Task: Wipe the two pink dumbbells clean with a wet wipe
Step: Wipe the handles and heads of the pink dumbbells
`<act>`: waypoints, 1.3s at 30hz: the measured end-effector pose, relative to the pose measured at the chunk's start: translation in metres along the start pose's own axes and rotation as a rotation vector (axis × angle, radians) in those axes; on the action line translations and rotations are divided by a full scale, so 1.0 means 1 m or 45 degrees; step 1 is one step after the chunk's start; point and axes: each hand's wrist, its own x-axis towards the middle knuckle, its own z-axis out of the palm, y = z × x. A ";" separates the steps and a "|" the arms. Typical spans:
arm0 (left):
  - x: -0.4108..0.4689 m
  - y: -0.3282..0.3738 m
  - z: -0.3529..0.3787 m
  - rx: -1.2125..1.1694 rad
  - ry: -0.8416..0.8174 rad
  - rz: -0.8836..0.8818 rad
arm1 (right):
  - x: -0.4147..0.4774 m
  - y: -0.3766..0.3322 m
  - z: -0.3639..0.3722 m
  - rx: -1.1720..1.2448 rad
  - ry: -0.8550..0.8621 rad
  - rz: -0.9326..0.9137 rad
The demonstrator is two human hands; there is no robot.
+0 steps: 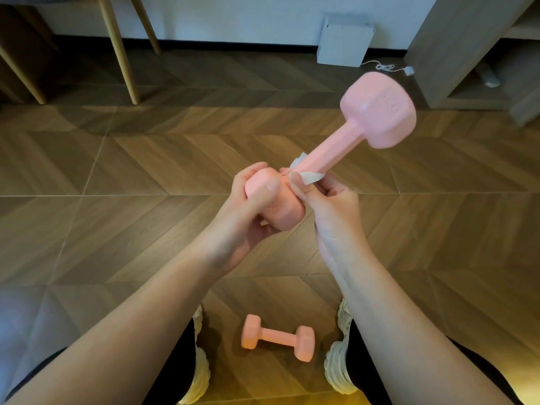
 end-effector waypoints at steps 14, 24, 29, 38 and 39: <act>0.000 0.001 0.002 -0.121 -0.170 -0.410 | -0.005 -0.004 -0.004 -0.122 -0.087 0.137; 0.002 -0.007 0.016 -0.037 0.085 0.014 | -0.001 -0.002 -0.007 -0.134 -0.004 -0.057; 0.004 0.001 0.006 0.036 -0.067 -0.141 | 0.000 -0.003 -0.007 -0.095 0.054 0.003; -0.001 0.011 -0.017 -0.073 -0.149 -0.523 | 0.002 -0.016 -0.016 0.143 0.105 0.042; -0.002 0.012 -0.018 -0.072 -0.142 -0.536 | 0.003 -0.016 -0.016 0.168 0.097 0.040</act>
